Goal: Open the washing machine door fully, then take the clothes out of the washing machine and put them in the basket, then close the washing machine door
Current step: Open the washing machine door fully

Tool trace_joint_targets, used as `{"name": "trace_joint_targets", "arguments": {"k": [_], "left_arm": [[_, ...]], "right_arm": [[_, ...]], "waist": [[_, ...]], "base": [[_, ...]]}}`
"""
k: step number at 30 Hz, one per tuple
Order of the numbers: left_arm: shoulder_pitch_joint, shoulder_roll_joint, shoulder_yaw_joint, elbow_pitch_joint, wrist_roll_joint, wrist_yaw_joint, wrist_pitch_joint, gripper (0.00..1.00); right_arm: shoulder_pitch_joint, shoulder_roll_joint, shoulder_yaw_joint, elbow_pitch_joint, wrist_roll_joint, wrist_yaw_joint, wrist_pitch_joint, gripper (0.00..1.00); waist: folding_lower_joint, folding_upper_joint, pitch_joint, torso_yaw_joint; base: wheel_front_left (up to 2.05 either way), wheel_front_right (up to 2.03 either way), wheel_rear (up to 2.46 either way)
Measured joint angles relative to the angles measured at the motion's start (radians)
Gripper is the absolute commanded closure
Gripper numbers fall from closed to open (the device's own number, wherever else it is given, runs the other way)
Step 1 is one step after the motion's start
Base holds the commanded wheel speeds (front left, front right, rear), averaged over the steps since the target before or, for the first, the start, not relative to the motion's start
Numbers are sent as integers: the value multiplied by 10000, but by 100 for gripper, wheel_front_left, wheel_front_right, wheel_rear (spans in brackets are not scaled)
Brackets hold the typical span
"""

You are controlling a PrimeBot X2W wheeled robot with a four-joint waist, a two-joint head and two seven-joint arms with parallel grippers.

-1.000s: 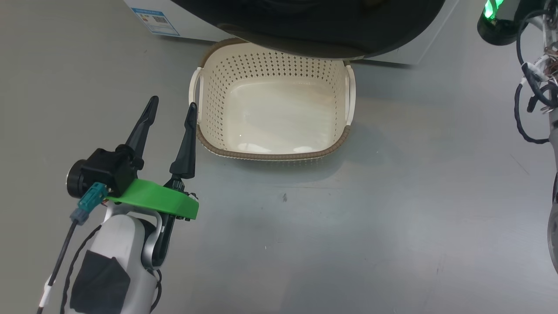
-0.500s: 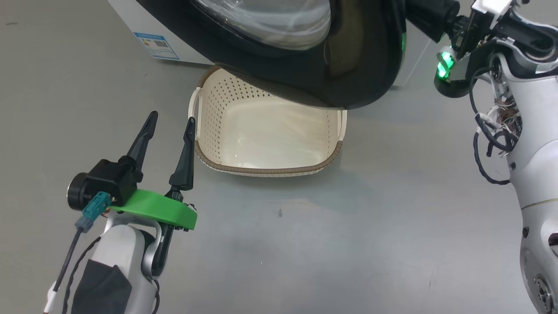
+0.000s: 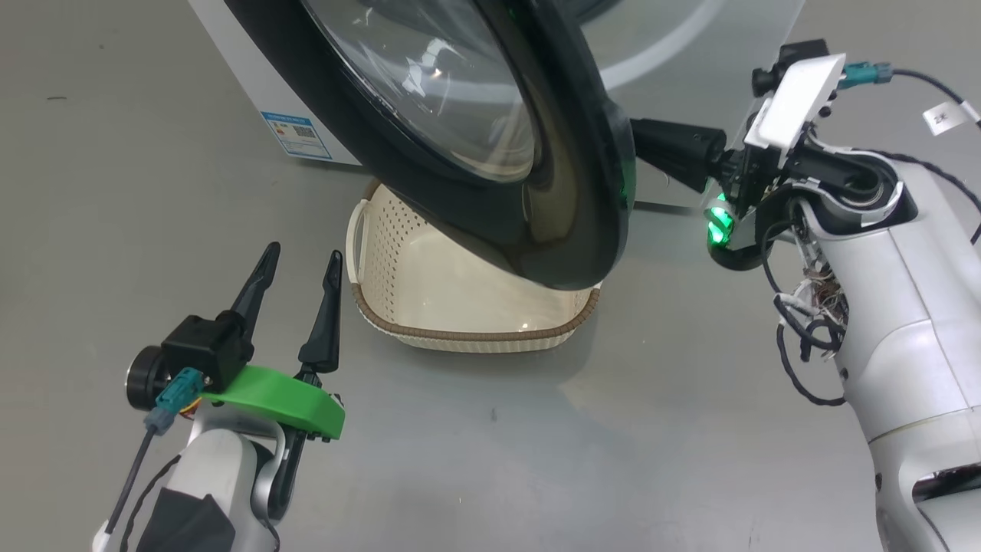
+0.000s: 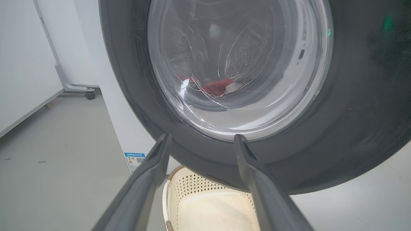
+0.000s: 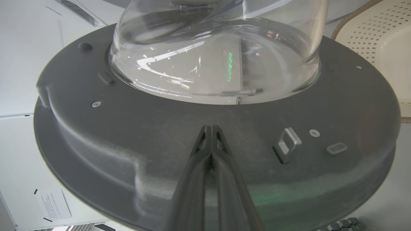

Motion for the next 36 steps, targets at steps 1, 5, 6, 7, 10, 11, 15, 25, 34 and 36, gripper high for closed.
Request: {"name": "trace_joint_targets", "arguments": {"k": [1, 5, 6, 7, 10, 11, 15, 25, 34, 36], "left_arm": [[65, 0, 6, 35, 0, 0, 0, 0], [281, 0, -4, 132, 0, 0, 0, 0], [314, 0, -6, 155, 0, 0, 0, 0], [337, 0, -12, 188, 0, 0, 0, 0], [430, 0, -23, 278, -6, 0, 0, 0], [454, 2, -31, 320, -4, 0, 0, 0], [528, 2, -111, 403, -4, 0, 0, 0], [577, 0, -307, 472, -4, 0, 0, 0], [621, 0, -410, 464, -8, 0, 0, 0], [645, 0, -447, 466, -23, 0, 0, 0]], "right_arm": [[119, 42, 46, -31, 31, 4, 38, 100], [578, 132, 196, -151, 167, 6, 165, 100], [672, 148, 245, -188, 167, 8, 178, 100], [757, 169, 288, -219, 176, 8, 234, 100], [1025, 188, 426, -326, 230, 12, 278, 100], [1097, 186, 504, -355, 221, 31, 326, 100], [1381, 253, 723, -443, 219, 36, 351, 100], [1871, 278, 1281, -813, 192, 38, 468, 100], [2208, 332, 1565, -1145, 201, 84, 422, 100], [2224, 336, 1615, -1233, 209, 84, 403, 100]], "waist": [[0, 0, -82, 13], [0, 0, -403, 84], [0, 0, -476, 109], [0, 0, -547, 136], [0, 0, -739, 239], [0, 0, -793, 283], [-1, 0, -985, 491], [0, 0, -1290, 1156], [-1, 0, -1441, 1795], [0, 0, -1454, 1929]], "base": [[0, 0, 0], [0, 0, 0], [0, 0, 0], [0, 0, 0], [0, 0, 0], [0, 0, 0], [0, 0, 0], [0, 0, 0], [0, 0, 0], [0, 0, 0]]}}
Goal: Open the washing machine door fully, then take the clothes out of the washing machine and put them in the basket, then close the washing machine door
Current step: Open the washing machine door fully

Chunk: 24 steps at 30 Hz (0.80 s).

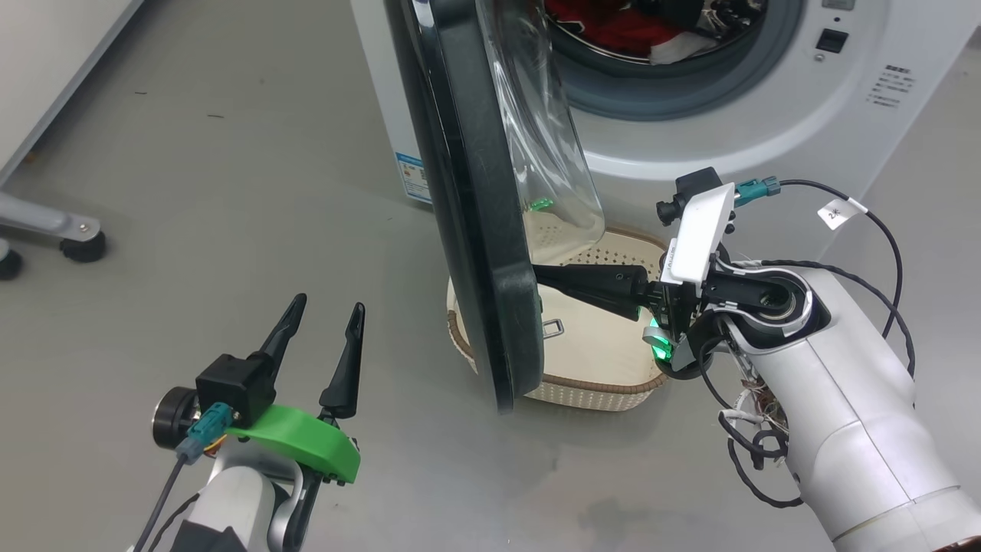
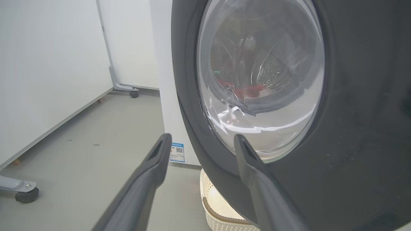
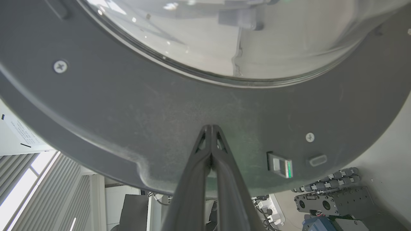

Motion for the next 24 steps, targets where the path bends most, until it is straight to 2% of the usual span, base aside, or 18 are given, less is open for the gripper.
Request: {"name": "trace_joint_targets", "arguments": {"k": [12, 24], "left_arm": [[24, 0, -100, -13, -56, 8, 0, 0], [36, 0, -61, -104, -84, 104, 0, 0]], "right_arm": [[244, 0, 483, -514, 380, 2, -441, 100], [555, 10, 780, -984, 951, 2, -1106, 100]], "waist": [[0, 0, 9, 692], [0, 0, 17, 847]], "base": [[0, 0, 0], [0, 0, 0]]}}
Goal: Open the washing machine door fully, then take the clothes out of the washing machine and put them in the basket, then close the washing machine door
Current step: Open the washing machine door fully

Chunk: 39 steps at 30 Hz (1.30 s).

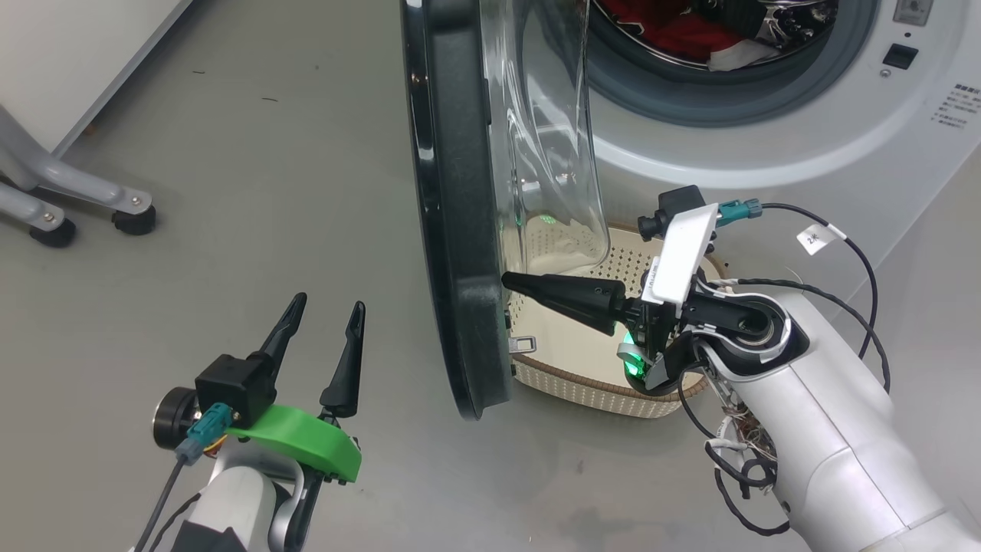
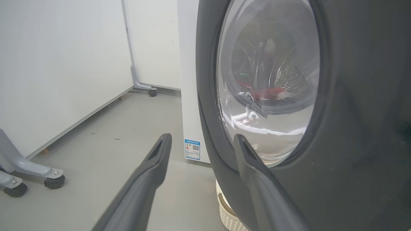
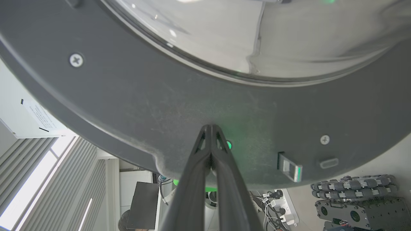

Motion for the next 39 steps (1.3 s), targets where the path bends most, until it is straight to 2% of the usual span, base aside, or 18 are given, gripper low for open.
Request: {"name": "trace_joint_targets", "arguments": {"k": [7, 14, 15, 16, 17, 18, 28, 31, 39], "left_arm": [[28, 0, 77, -33, -6, 33, 0, 0], [153, -2, 117, -40, -15, 46, 0, 0], [154, -2, 117, -36, -15, 46, 0, 0], [159, -2, 128, -38, -15, 48, 0, 0], [165, -2, 132, -31, -15, 48, 0, 0], [174, -2, 130, -15, -15, 48, 0, 0], [344, -2, 174, 79, -102, 132, 0, 0], [421, -2, 184, 98, -102, 174, 0, 0], [515, 0, 138, 159, -102, 211, 0, 0]], "right_arm": [[372, 50, -453, -614, 393, 2, -683, 100], [1009, 63, -1444, -1442, 309, 2, -1810, 100], [1125, 63, -1622, -1551, 234, 2, -2029, 88], [1252, 63, -1774, -1664, 153, 2, -2240, 56], [1373, 67, -1946, -1756, -94, 2, -2552, 4], [1494, 56, -2069, -1847, -359, 2, -2800, 0], [3088, -660, -2203, -2412, -3264, 2, -5185, 0], [3627, -654, -2286, -2426, -3827, 2, -6113, 0], [4556, -1175, -2443, -2286, -6337, 4, -8673, 0]], "waist": [[0, 0, -25, -116], [0, 0, -62, -402], [0, 0, -76, -436], [0, 0, -91, -471], [0, 0, -107, -505], [0, 0, -128, -534], [0, 0, -380, -765], [1, 0, -472, -825], [1, 0, -635, -933]], "base": [[0, 0, 0], [0, 0, 0], [0, 0, 0], [0, 0, 0], [0, 0, 0], [0, 0, 0], [0, 0, 0], [0, 0, 0], [0, 0, 0]]}}
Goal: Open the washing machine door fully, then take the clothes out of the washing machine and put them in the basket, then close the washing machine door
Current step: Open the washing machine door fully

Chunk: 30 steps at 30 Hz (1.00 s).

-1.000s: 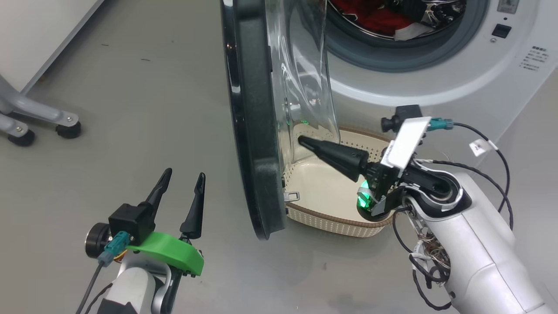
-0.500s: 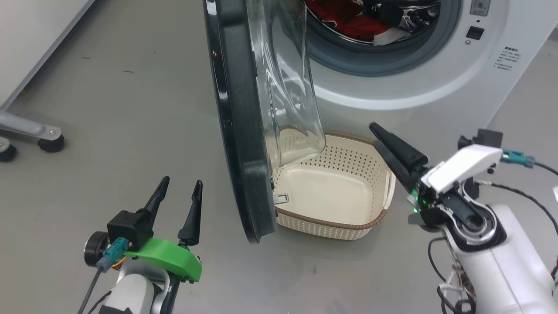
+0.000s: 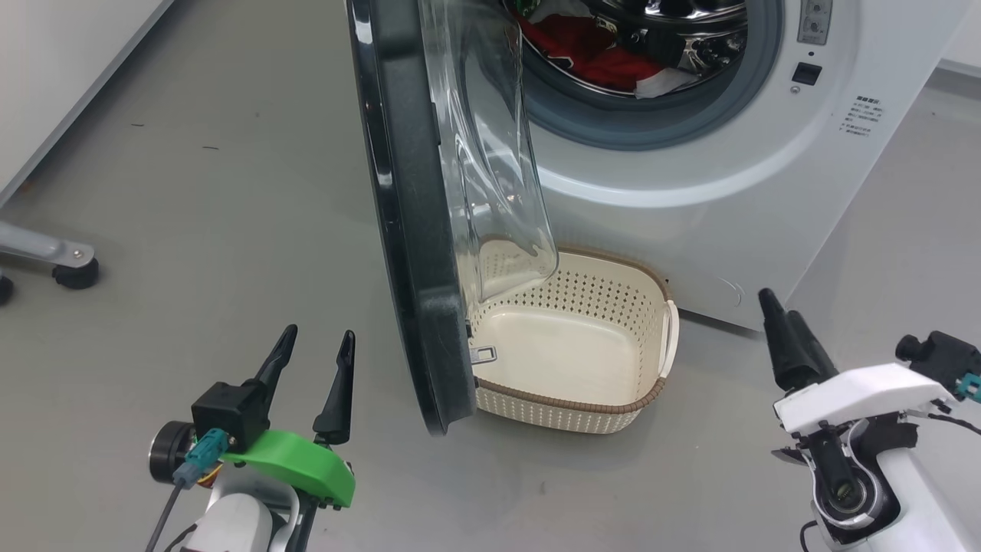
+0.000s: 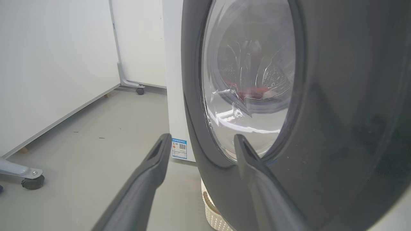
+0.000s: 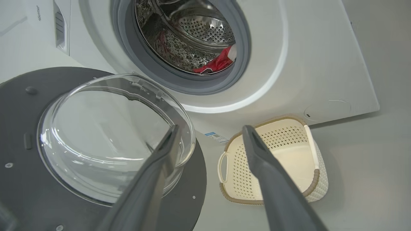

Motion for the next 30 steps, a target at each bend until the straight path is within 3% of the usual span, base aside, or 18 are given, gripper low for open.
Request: {"name": "trace_joint_targets", "arguments": {"k": [6, 9, 20, 24, 30], "left_arm": [[58, 0, 15, 42, -38, 13, 0, 0], [91, 2, 40, 52, -150, 13, 0, 0], [100, 2, 36, 50, -163, 100, 0, 0], [102, 2, 38, 46, -174, 100, 0, 0], [102, 2, 2, 48, -176, 102, 0, 0]], "right_arm": [[150, -709, 278, 290, -2568, -40, -1877, 0], [144, -966, 477, 291, -3753, -387, -2529, 0], [133, -884, 941, 130, -6343, -1534, -2276, 0], [129, -428, 890, -219, -6876, -1772, -2255, 0], [139, -23, 945, -251, -7338, -1862, -2255, 0]], "waist": [[0, 0, -71, -63], [0, 0, -98, -88], [0, 0, -133, -149], [0, 0, -120, -167], [0, 0, -95, -169]], "base": [[0, 0, 0], [0, 0, 0], [0, 0, 0], [0, 0, 0], [0, 0, 0]]}}
